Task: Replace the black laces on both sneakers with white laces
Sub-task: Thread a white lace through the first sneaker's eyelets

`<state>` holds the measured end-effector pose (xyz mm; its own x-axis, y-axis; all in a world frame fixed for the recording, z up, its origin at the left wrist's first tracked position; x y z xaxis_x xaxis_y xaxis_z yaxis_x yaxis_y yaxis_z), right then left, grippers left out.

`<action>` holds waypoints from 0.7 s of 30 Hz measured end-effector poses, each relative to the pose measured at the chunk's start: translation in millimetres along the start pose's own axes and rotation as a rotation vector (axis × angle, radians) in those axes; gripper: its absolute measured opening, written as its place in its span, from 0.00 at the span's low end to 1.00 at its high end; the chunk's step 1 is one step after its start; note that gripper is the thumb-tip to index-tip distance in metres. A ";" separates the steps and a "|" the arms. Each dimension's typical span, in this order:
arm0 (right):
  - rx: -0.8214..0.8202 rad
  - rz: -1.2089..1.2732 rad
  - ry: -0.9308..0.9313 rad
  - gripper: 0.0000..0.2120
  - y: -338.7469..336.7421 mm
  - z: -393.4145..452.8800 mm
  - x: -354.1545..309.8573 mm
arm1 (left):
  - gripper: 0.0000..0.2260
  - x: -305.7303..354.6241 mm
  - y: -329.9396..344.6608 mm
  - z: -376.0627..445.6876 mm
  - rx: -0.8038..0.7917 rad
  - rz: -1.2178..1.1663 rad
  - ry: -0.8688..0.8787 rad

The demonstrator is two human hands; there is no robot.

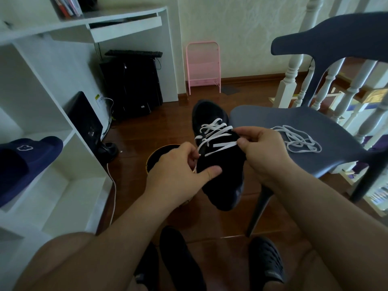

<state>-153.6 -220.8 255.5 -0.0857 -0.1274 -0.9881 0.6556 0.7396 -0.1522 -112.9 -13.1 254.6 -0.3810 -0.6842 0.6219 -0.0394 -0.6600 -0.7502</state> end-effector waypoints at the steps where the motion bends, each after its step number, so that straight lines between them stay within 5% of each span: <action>1: -0.002 0.005 0.002 0.15 3.7 -2.2 2.1 | 0.17 -3.0 2.2 1.5 -0.002 0.017 -0.022; 10: -0.084 0.095 0.054 0.07 15.8 -9.1 2.0 | 0.08 -6.9 -11.0 18.0 0.450 -0.082 0.128; 15: 0.017 0.018 -0.082 0.08 3.2 -4.4 -2.7 | 0.17 -0.5 -10.2 12.8 0.456 -0.103 0.242; 21: 0.125 0.180 0.001 0.02 -6.7 1.5 -6.2 | 0.16 -3.4 -13.5 13.8 0.505 -0.194 0.186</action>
<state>-156.4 -225.9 262.6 0.0401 0.0000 -0.9992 0.7482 0.6627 0.0300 -98.3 -6.2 265.8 -0.5690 -0.4995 0.6532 0.3041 -0.8659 -0.3972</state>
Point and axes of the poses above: each hand's wrist, its own z-axis towards the middle knuckle, its own y-axis out of the palm, x = y × z, the point moved 3 cm from there along z, towards the middle knuckle, and after that the axes turned 8 degrees about x, right-handed, at the moved point
